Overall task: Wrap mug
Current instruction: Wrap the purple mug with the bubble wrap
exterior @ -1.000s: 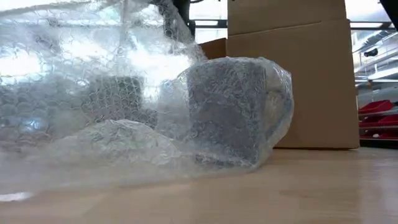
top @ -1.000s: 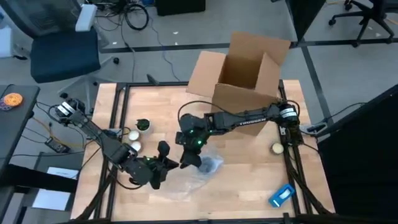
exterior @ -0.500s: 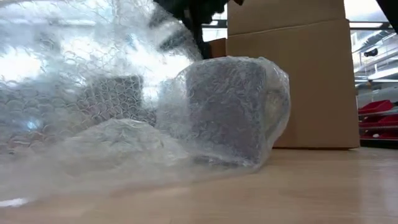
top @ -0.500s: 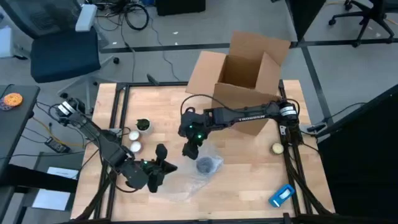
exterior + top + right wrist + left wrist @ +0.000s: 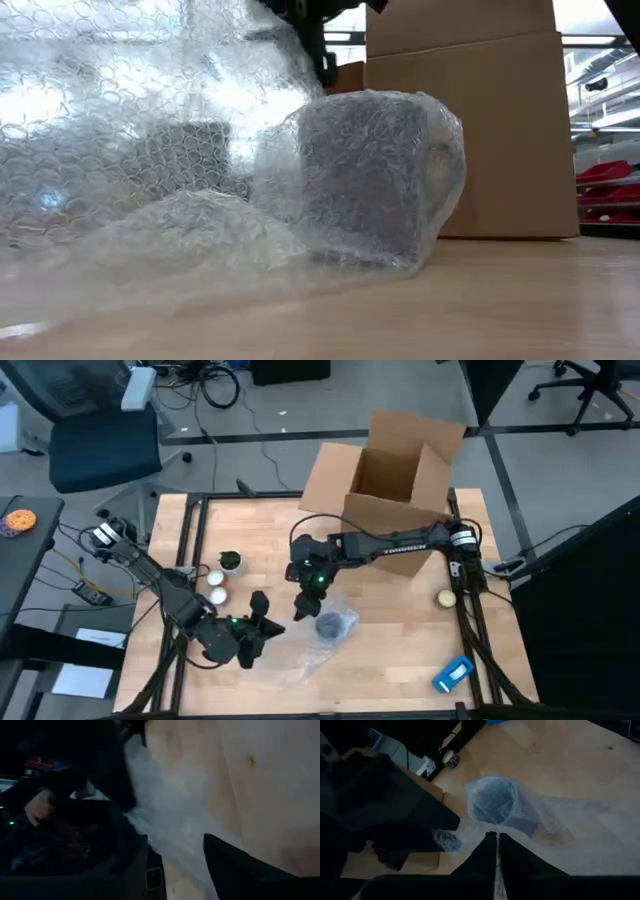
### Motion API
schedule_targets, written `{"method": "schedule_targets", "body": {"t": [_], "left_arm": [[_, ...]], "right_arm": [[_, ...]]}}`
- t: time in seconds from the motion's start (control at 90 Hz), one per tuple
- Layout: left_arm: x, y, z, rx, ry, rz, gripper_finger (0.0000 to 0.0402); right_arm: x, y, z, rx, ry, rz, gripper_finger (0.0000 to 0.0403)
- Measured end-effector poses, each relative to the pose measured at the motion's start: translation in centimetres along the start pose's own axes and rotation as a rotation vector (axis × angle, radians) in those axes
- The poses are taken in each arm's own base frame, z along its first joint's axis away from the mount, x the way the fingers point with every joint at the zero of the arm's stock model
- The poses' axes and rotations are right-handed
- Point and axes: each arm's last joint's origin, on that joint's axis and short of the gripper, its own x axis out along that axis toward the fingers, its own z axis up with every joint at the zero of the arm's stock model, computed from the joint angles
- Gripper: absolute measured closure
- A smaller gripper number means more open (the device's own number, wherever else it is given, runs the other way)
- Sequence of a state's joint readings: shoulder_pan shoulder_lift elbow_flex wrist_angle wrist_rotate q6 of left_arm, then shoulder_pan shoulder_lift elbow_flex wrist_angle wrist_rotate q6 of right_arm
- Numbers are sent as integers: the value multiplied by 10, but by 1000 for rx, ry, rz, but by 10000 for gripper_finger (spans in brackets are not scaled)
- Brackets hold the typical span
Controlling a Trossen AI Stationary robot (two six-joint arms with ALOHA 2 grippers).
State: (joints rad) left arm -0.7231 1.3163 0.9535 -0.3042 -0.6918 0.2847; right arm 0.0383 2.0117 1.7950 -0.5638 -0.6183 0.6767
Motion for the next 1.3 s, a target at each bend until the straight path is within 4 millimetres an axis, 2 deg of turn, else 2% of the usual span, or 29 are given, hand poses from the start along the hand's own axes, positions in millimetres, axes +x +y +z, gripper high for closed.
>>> {"method": "schedule_targets", "body": {"t": [0.322,0.489,0.667,0.789,0.889,1.144,1.3], "left_arm": [[2,2,-1,-8,6,7,402],[5,6,-2,-17,16,19,401],[7,9,-3,-27,20,29,402],[7,9,-3,-23,21,29,398],[6,10,1,15,0,37,385],[-14,34,27,-12,20,53,319],[-29,38,16,-116,208,-112,290]], "right_arm": [[4,10,0,79,3,79,239],[6,13,1,70,-51,48,256],[8,13,1,45,-109,-8,300],[10,15,0,-22,-145,-54,357],[12,17,-3,-91,-147,-82,395],[20,22,-11,-261,-176,-198,402],[24,27,-15,-427,-182,-242,403]]}}
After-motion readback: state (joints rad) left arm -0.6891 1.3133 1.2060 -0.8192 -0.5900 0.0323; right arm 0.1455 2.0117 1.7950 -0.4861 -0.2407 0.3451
